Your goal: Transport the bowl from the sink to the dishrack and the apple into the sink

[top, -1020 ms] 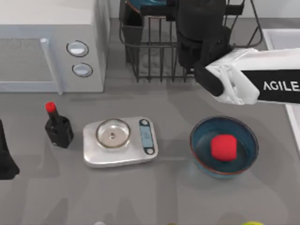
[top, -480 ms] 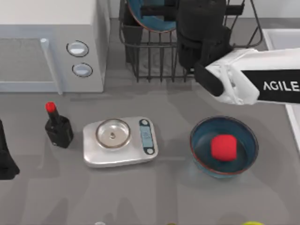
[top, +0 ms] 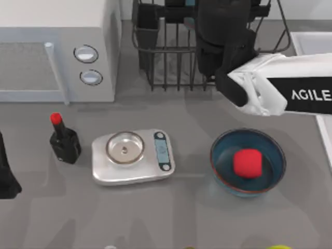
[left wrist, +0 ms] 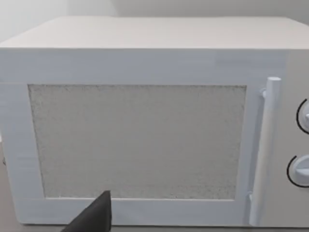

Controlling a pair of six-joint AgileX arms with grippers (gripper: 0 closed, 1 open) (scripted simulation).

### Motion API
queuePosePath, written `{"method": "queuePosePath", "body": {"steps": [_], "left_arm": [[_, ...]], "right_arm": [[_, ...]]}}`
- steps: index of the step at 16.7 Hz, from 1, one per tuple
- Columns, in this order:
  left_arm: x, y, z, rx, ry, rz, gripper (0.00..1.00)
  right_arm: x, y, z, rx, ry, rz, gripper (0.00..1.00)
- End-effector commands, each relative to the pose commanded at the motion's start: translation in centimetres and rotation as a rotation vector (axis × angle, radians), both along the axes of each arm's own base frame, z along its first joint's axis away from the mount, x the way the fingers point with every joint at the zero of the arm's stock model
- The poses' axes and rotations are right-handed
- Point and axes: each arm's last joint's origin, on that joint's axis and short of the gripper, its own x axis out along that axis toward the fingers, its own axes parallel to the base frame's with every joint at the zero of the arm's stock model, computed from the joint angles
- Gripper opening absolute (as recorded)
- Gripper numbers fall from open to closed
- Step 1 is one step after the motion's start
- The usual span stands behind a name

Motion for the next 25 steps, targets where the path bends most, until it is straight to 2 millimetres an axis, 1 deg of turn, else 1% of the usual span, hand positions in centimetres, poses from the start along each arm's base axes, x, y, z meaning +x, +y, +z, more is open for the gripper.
{"method": "queuePosePath", "body": {"steps": [9,10,12,13,15,17,18,20,21,23,25], "left_arm": [[0.0,0.0,0.0,0.000,0.000,0.000,1.00],[0.0,0.0,0.0,0.000,0.000,0.000,1.00],[0.0,0.0,0.0,0.000,0.000,0.000,1.00],[0.0,0.0,0.0,0.000,0.000,0.000,1.00],[0.0,0.0,0.0,0.000,0.000,0.000,1.00],[0.0,0.0,0.0,0.000,0.000,0.000,1.00],[0.0,0.0,0.0,0.000,0.000,0.000,1.00],[0.0,0.0,0.0,0.000,0.000,0.000,1.00],[0.0,0.0,0.0,0.000,0.000,0.000,1.00],[0.0,0.0,0.0,0.000,0.000,0.000,1.00],[0.0,0.0,0.0,0.000,0.000,0.000,1.00]], "right_arm": [[-0.1,0.1,0.0,0.000,0.000,0.003,1.00],[-0.1,-0.2,0.1,-0.001,0.001,0.005,1.00],[-0.5,-1.7,0.7,-0.006,0.006,0.020,1.00],[-0.9,-2.8,1.1,-0.010,0.011,0.031,1.00],[-2.3,-5.6,2.1,-0.017,0.026,0.059,1.00],[-4.6,-9.1,3.3,-0.021,0.043,0.089,1.00],[-6.1,-11.0,3.9,-0.020,0.050,0.102,1.00],[-9.9,-14.9,4.6,-0.013,0.062,0.124,1.00],[-12.0,-16.7,4.5,-0.008,0.068,0.131,1.00],[-16.3,-19.8,3.7,0.004,0.078,0.137,1.00],[-20.3,-22.2,1.8,0.015,0.083,0.131,1.00]]}}
